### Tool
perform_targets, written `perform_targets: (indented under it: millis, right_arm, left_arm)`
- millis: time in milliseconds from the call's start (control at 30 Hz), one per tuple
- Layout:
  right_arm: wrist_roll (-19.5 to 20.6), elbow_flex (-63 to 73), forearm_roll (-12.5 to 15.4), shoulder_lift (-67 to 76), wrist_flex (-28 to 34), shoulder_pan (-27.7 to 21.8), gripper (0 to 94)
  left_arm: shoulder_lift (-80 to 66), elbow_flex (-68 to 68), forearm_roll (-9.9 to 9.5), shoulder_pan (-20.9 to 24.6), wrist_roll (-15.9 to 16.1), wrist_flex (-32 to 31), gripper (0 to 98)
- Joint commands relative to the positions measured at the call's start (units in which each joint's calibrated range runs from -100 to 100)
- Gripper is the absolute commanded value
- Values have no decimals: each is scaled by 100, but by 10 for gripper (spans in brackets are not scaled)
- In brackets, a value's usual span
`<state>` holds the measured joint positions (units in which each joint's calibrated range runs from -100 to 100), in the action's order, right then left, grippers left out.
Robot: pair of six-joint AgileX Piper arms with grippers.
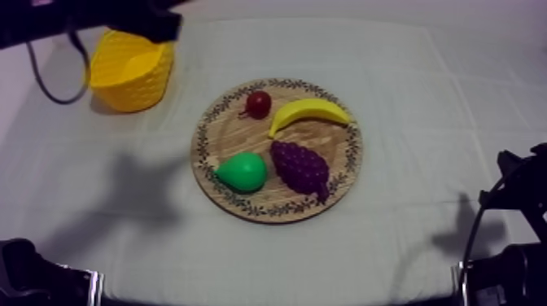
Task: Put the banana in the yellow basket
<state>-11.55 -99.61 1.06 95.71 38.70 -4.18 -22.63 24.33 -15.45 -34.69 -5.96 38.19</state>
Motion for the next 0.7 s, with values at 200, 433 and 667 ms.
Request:
perform_targets:
  millis: [200,433,667]
  right_arm:
    - [0,-5,-1,5,1,-3,4]
    - [0,-5,-1,5,1,-3,4]
    - [0,-5,-1,5,1,-3,4]
  left_arm:
    - [878,84,-154,-237,-314,-138,1]
    - [1334,273,-149,-194,-515,-123,2]
    - [1543,304,-130,-164,-597,-66,284]
